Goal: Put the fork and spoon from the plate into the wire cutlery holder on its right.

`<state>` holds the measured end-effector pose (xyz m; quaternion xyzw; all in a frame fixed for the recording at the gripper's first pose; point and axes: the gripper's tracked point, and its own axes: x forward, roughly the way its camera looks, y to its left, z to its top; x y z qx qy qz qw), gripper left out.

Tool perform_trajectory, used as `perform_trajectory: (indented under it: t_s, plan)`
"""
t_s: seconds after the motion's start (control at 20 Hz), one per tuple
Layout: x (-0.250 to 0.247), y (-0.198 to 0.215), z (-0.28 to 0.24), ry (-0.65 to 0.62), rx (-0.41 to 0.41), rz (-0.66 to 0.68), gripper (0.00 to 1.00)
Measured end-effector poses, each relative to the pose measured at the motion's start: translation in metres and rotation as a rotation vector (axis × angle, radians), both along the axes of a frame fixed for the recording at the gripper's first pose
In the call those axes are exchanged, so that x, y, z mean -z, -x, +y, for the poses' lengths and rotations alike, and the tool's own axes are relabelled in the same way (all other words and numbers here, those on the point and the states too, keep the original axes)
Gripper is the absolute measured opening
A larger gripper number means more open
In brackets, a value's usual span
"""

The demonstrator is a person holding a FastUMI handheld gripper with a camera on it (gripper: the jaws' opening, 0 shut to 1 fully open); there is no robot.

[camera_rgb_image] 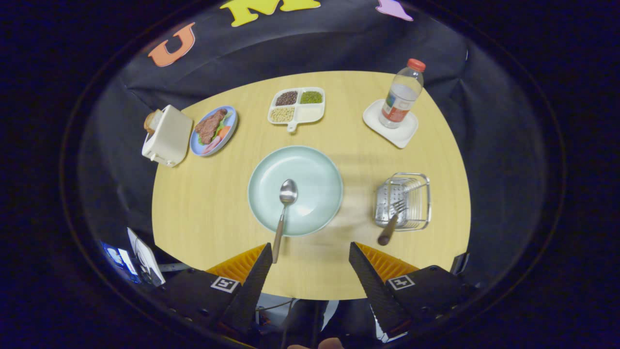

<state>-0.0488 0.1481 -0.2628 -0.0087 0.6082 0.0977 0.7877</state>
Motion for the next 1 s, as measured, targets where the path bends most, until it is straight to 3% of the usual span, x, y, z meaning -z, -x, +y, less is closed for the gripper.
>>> perform_trajectory:
  t_s: [0.5,0.65,0.75,0.9,1.0]
  plan:
    - [0.099,0.018,0.052,0.073,-0.018,0.081,0.95]
    - [0.123,0.02,0.057,0.081,0.024,0.119,0.7]
    - [0.135,0.021,0.056,0.098,0.04,0.142,0.71]
    - [0.14,0.019,0.057,0.104,0.067,0.164,0.27]
    - [0.138,0.019,0.054,0.109,0.054,0.167,0.12]
